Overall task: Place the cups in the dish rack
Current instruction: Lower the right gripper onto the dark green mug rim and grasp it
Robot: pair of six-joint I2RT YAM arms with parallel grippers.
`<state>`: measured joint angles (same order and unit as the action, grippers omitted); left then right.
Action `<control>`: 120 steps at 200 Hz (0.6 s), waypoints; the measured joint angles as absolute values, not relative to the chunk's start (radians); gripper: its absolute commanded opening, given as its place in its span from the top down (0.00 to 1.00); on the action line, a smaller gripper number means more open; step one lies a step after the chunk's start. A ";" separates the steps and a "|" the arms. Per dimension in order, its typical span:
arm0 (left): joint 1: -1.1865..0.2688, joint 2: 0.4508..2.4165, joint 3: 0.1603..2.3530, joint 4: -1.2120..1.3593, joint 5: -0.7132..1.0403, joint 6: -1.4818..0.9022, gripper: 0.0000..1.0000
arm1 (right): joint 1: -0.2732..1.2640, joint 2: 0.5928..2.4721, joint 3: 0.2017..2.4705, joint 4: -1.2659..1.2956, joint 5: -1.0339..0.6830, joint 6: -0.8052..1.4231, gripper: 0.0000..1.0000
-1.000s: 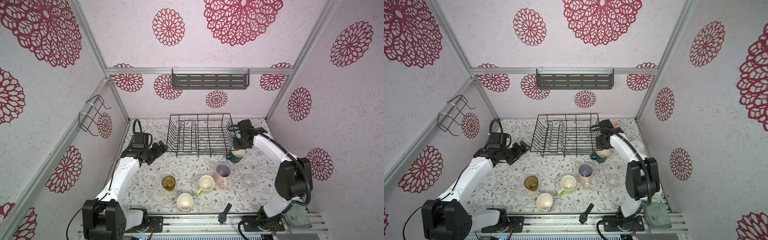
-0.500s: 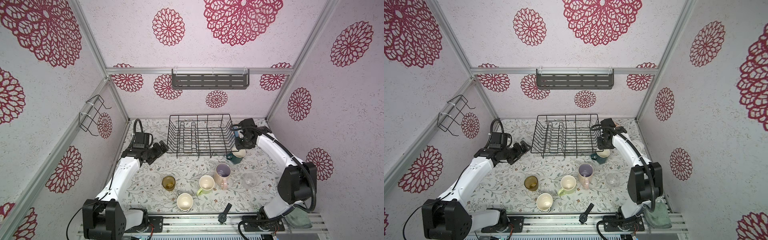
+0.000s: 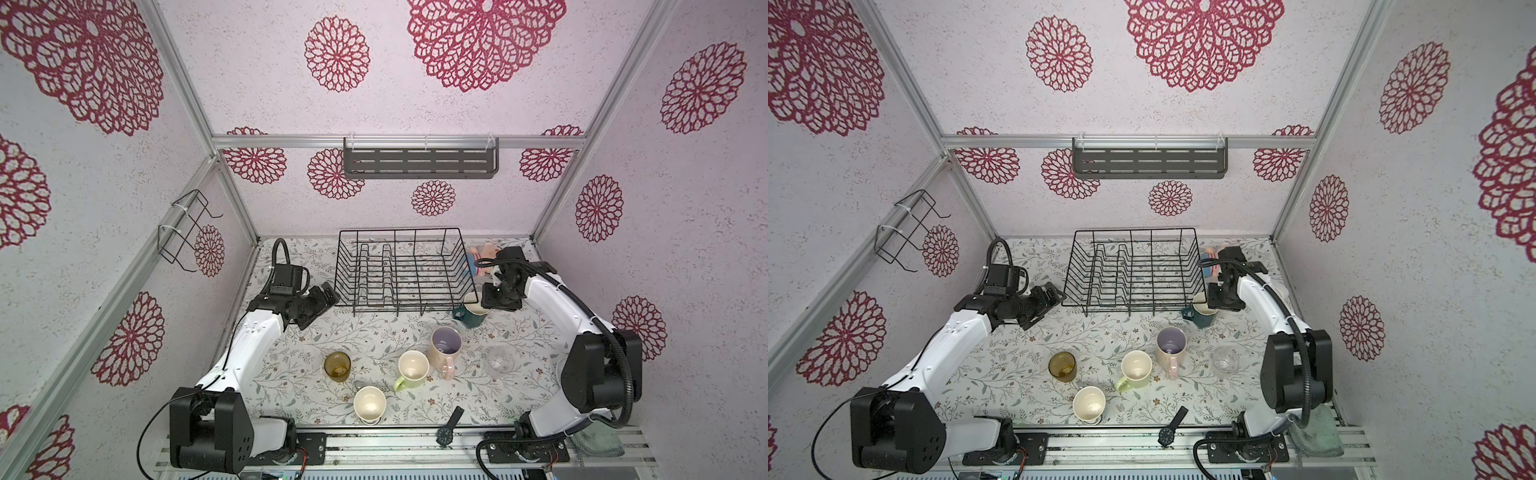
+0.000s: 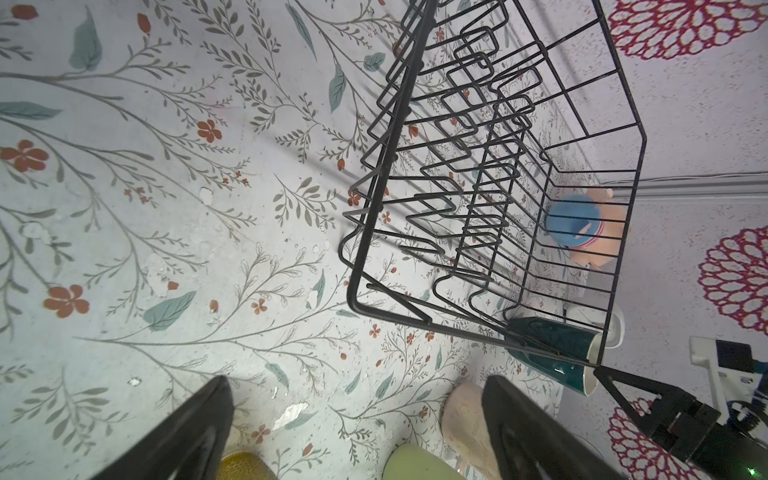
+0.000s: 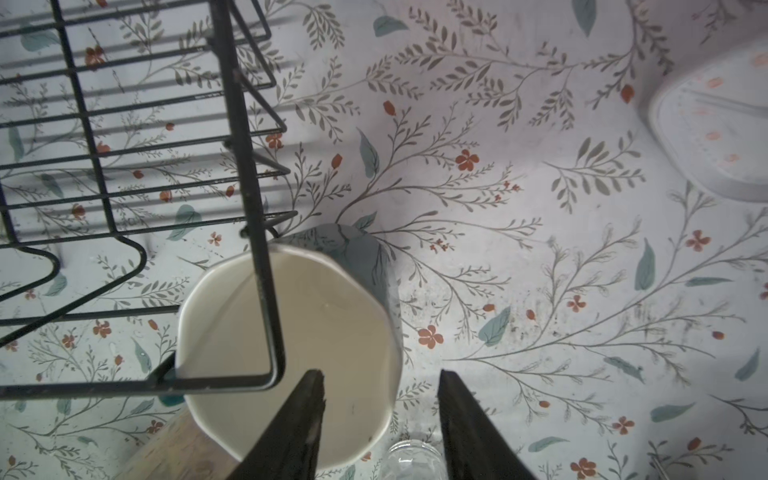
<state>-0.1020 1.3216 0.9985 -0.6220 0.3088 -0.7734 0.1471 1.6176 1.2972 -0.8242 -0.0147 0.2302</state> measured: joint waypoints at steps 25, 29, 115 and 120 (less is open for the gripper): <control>-0.103 1.319 0.996 -0.605 0.307 -0.774 0.02 | 0.150 1.682 1.302 -0.828 -0.025 0.250 0.73; -0.103 1.319 0.996 -0.603 0.307 -0.774 0.02 | 0.149 1.693 1.305 -0.833 -0.023 0.253 0.75; -0.108 1.326 0.997 -0.606 0.315 -0.764 0.03 | 0.155 1.731 1.326 -0.933 0.123 0.281 0.97; -0.108 1.327 0.997 -0.607 0.317 -0.764 0.02 | 0.155 1.729 1.326 -0.943 0.136 0.281 0.98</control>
